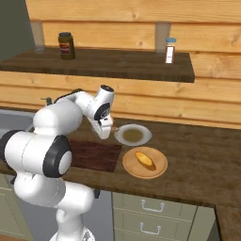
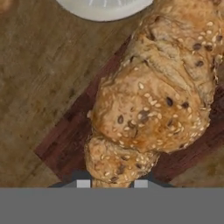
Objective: From the different types of pastries on the counter, select a croissant and place it on the cutting board. Then retrieve a jar of jam from the cabinet and place it alongside the croissant on the cutting board.
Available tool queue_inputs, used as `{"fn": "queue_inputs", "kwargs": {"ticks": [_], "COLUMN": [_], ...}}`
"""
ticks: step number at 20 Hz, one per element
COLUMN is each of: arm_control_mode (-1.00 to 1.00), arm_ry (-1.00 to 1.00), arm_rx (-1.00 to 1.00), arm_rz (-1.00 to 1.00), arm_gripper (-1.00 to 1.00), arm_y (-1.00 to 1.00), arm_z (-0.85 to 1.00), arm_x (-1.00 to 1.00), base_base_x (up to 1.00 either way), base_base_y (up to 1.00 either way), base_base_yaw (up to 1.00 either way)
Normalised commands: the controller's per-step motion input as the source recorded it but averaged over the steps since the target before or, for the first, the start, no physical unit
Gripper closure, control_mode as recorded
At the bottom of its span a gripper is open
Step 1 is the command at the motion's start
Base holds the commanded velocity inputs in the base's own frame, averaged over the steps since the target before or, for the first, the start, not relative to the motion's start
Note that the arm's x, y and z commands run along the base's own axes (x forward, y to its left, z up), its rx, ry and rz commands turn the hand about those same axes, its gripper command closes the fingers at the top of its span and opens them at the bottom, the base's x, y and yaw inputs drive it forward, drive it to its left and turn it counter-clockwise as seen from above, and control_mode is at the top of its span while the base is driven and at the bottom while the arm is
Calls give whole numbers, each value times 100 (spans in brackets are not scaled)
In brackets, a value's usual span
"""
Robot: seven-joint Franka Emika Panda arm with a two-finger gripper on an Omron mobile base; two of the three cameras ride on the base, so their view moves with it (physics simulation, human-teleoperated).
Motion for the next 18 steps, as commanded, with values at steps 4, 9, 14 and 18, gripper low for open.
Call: {"fn": "queue_inputs", "kwargs": {"ticks": [4,9,14,18], "arm_control_mode": [-100,-100,-100,-100], "arm_ry": [-1,-4,0,1], "arm_rx": [-17,-14,-10,0], "arm_rz": [57,49,40,36], "arm_gripper": [100,100,100,100], "arm_y": [0,0,-1,-39], "arm_z": [1,0,-15,-49], "arm_x": [-38,-51,-49,0], "base_base_x": [0,0,0,0], "base_base_y": [0,0,0,0], "base_base_yaw": [0,0,0,0]}}
